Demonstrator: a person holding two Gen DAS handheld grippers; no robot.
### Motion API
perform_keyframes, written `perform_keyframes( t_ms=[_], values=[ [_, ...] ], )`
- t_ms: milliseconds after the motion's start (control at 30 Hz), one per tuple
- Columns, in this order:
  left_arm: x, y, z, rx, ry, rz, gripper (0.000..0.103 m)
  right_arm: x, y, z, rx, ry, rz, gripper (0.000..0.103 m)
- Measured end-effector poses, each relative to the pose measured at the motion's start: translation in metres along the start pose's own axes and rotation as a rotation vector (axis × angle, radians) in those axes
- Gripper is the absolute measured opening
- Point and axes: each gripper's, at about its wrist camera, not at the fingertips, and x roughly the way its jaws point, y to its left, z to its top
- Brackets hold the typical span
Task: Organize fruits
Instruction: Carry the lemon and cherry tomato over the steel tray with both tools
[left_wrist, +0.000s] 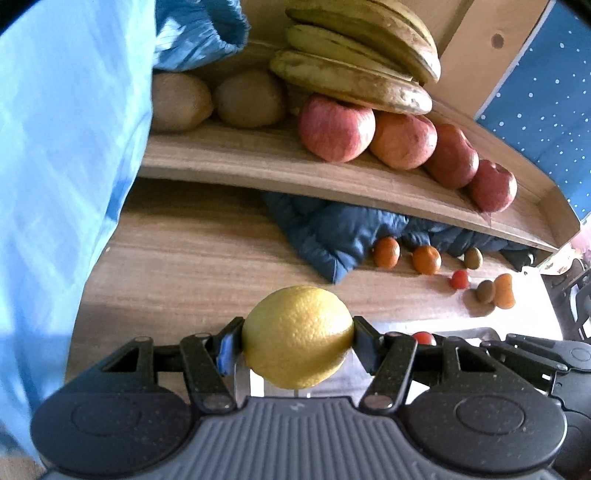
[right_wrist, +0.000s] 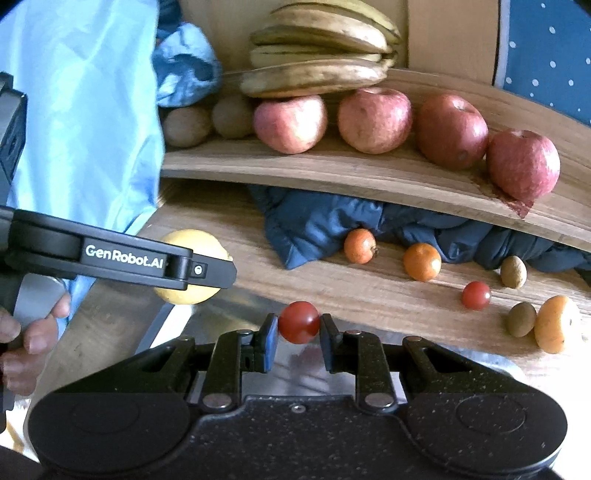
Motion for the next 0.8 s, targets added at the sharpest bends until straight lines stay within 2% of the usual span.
perform_keyframes(
  t_ms=[433, 800],
  values=[
    [-0.025, 0.001, -0.045, -0.066, 0.013, 0.036, 0.066, -0.031, 0.02, -0.032, -0.119, 0.014, 0.099, 0.025],
    [-0.032, 0.0, -0.063, -0.077, 0.036, 0.075, 0.066, -0.045, 0.044, -0.057, -0.234, 0.035, 0.153, 0.025]
  ],
)
